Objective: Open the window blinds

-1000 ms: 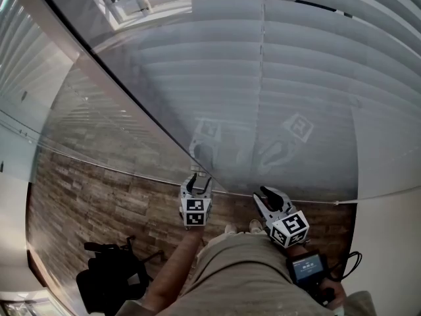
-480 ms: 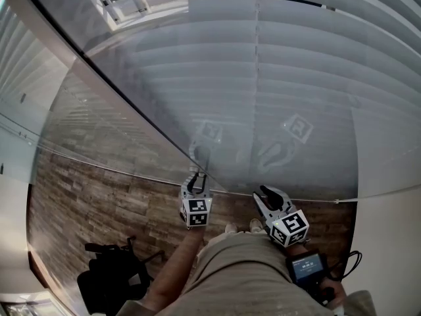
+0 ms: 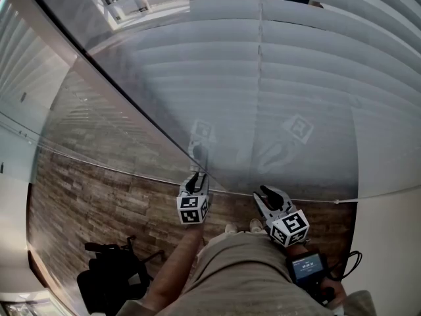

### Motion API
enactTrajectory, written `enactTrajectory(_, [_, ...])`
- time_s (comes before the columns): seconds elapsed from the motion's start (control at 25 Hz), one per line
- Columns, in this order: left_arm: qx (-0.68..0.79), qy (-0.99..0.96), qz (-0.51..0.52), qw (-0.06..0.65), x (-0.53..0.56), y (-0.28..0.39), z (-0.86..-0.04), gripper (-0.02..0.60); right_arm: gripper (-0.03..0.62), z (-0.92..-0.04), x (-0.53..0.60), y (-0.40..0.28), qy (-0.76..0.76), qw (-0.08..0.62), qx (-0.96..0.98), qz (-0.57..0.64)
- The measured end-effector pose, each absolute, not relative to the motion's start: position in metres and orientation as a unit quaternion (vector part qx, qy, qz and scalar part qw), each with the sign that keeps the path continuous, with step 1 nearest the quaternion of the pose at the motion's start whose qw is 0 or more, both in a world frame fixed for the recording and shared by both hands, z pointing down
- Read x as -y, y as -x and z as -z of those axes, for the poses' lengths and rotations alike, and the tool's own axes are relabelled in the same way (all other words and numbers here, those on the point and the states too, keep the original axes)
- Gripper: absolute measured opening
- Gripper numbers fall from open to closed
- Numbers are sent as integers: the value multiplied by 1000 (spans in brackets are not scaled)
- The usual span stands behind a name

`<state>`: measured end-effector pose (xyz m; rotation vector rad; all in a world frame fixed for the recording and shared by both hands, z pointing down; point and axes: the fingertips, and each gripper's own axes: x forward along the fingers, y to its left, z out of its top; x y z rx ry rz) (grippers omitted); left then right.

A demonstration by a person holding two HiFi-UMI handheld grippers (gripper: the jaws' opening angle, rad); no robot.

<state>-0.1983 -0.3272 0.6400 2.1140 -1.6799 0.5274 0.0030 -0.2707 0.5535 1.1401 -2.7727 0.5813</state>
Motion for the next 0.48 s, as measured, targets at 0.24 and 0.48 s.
enactTrajectory(0.24, [592, -753, -143, 250, 327, 200, -641, 135, 124, -552, 271, -2, -372, 43, 908, -189])
enactTrajectory(0.48, [581, -752, -109, 290, 328, 201, -642, 135, 124, -552, 270, -2, -372, 44, 908, -189])
